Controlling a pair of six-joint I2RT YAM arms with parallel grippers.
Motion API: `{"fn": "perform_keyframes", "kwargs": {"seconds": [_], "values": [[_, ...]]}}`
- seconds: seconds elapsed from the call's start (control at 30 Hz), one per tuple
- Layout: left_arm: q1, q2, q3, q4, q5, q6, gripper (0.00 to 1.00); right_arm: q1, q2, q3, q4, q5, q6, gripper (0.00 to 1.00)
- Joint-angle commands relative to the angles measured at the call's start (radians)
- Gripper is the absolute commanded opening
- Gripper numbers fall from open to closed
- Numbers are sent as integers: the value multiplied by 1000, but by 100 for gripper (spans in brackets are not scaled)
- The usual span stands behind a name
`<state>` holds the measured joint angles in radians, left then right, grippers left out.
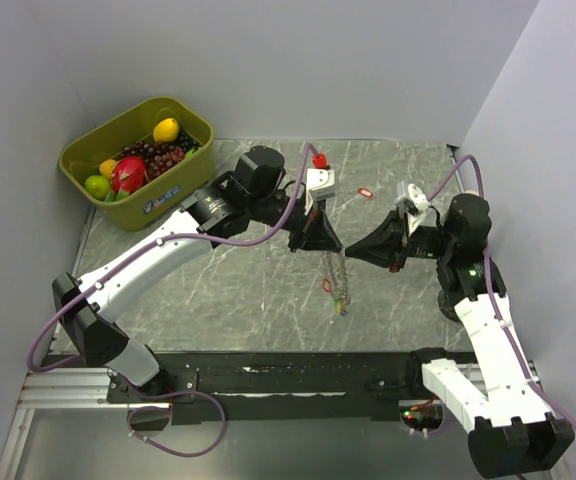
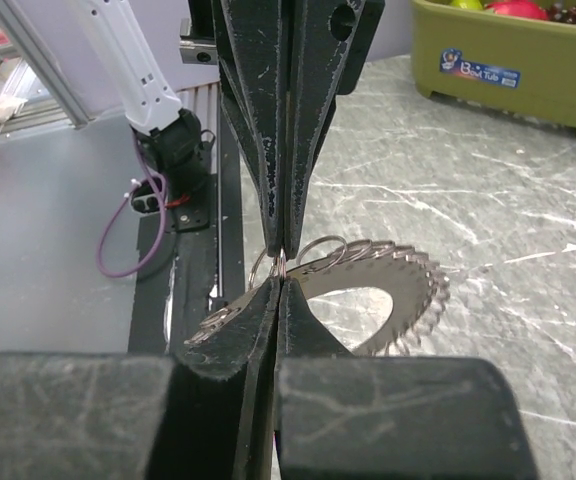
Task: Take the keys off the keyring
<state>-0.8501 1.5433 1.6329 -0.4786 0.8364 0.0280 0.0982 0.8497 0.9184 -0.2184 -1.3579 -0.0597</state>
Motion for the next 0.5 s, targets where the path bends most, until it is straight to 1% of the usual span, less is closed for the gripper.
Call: {"fn": "perform_keyframes", "kwargs": {"seconds": [0.0,0.07,0.1,0.13,0.17,0.2,0.23,0.27,0.3,0.33,0.37,0.4,0.47], "values": [[3,-20,65,60,35,-20,1,-5,-11,-13,39,-41,14,0],[3,-20,64,60,30,-19,1,-3,-3,-1,22,-32,14,0],[3,-20,61,58,18,-17,2,-5,2,13,-7,-23,-20,0],[3,-23,58,54,10,-8,5,-3,5,34,-60,0,-53,0],[5,-26,56,51,0,-1,10,-3,15,86,-173,14,-93,0],[3,-31,53,35,-14,9,17,-3,18,112,-241,26,-170,0],[3,-41,51,26,-46,36,28,-2,22,135,-289,61,-201,0],[5,-48,53,15,-69,53,34,-2,23,173,-380,77,-227,0],[3,-54,54,3,-94,68,37,0,26,192,-427,95,-276,0],[3,-61,68,-18,-149,105,44,5,37,209,-471,121,-302,0],[3,-64,77,-34,-173,124,46,8,41,233,-519,147,-343,0],[2,-66,97,-50,-190,147,48,8,42,240,-574,170,-351,0],[-16,-69,117,-90,-276,211,49,11,45,243,-593,232,-339,0]]}}
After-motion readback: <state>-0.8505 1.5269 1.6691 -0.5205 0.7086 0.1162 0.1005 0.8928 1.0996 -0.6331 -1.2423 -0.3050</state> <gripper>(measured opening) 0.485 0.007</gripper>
